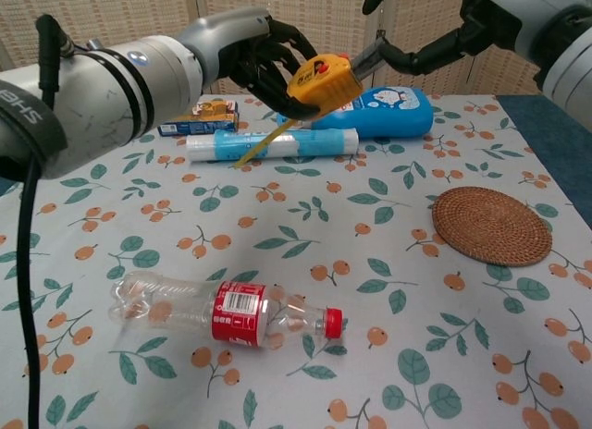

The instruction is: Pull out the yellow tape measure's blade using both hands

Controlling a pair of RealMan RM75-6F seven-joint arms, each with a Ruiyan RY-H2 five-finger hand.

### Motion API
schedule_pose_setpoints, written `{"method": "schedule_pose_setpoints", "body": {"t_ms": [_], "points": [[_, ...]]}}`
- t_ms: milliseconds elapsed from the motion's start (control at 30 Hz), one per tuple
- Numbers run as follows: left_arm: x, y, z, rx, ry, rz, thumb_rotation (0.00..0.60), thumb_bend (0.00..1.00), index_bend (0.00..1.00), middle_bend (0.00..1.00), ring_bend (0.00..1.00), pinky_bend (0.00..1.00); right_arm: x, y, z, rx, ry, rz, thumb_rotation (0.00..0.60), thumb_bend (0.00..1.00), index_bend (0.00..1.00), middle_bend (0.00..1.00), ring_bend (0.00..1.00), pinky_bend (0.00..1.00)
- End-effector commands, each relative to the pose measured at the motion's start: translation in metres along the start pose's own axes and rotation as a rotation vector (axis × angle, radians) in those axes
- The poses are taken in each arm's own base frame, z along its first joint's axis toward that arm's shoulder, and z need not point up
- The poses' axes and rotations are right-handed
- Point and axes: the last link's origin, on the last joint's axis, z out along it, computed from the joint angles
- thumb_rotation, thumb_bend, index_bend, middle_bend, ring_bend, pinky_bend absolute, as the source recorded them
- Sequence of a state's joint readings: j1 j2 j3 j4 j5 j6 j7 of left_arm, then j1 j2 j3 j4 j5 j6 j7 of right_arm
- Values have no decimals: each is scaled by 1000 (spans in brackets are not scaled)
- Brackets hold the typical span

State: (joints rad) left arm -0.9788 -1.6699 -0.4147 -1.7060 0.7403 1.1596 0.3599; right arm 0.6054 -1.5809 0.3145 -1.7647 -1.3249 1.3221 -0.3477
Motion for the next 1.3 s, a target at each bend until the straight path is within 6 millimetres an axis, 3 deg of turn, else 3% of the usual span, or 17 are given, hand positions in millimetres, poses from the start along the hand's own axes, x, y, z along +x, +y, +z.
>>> {"method": "schedule_pose_setpoints", "body": {"t_ms": [33, 300, 667, 1300], "points": [[0, 0, 1, 0, 0, -1, 600, 337, 514, 488, 368, 63, 0, -1, 0, -6, -2, -1, 600, 452, 512, 166, 122, 0], [-1, -2, 2, 3, 1, 0, 600, 337, 514, 488, 363, 63, -1, -1, 1, -22, -7, -8, 600, 452, 538, 259, 191, 28], [-4, -5, 6, 13, -5, 0, 600, 337, 512, 488, 358, 63, -3, 0, 2, -26, -14, -1, 600, 461, 538, 451, 361, 35], [-9, -16, 10, 34, -13, 14, 600, 337, 512, 488, 355, 63, -4, 6, 3, -26, -18, 67, 600, 696, 568, 593, 464, 36]]}}
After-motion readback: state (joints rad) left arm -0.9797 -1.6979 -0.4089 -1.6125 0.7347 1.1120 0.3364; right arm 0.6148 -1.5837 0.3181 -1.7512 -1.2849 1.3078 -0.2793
